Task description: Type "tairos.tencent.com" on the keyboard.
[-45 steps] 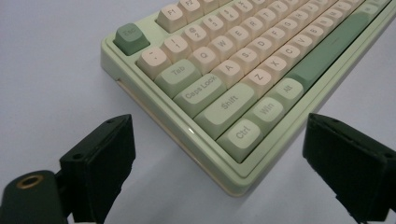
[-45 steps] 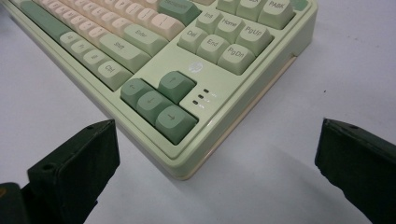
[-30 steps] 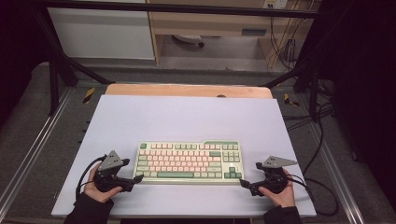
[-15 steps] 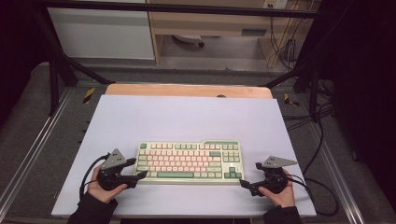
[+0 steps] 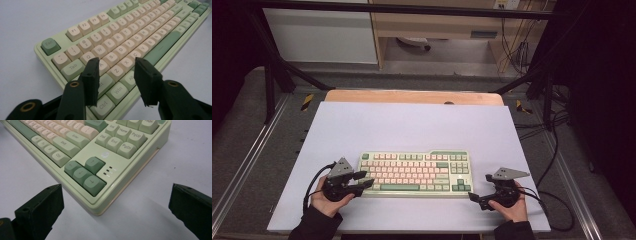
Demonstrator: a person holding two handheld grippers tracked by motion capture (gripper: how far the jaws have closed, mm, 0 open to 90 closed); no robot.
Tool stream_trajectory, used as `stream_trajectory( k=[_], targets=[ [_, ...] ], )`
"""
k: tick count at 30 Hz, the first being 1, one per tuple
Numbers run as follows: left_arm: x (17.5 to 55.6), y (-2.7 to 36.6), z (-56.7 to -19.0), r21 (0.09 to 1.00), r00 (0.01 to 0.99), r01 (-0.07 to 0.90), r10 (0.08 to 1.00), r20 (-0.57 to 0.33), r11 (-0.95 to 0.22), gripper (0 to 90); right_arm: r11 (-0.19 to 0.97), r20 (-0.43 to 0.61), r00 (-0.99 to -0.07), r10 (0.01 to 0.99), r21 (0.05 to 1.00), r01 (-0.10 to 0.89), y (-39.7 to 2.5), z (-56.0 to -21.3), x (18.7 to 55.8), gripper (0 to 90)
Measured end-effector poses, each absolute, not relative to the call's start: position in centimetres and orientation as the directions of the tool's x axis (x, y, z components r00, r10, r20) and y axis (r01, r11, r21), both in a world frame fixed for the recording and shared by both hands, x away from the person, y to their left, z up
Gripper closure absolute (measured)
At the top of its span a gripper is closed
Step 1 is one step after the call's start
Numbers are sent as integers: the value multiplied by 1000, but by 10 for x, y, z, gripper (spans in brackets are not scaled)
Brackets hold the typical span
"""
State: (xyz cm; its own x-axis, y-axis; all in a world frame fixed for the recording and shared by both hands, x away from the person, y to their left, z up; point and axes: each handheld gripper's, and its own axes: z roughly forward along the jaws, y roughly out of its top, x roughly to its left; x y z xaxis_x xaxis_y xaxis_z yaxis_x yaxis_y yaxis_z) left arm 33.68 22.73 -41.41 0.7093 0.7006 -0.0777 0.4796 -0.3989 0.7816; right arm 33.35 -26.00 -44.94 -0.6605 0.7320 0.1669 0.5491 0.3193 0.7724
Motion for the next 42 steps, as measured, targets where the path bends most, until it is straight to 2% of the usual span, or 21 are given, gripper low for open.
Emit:
stream_trajectory(
  k=[24, 29, 42],
  targets=[
    [349, 202, -407, 777, 735, 469, 674, -81, -419, 858, 321, 168, -662, 731, 770, 551, -259, -450, 333, 4],
    [353, 193, -406, 776, 738, 468, 670, -80, -423, 895, 321, 170, -662, 730, 770, 552, -260, -450, 333, 4],
    [366, 171, -403, 773, 750, 462, 657, -79, -435, 900, 324, 168, -663, 730, 769, 551, -260, -450, 333, 4]
  ],
)
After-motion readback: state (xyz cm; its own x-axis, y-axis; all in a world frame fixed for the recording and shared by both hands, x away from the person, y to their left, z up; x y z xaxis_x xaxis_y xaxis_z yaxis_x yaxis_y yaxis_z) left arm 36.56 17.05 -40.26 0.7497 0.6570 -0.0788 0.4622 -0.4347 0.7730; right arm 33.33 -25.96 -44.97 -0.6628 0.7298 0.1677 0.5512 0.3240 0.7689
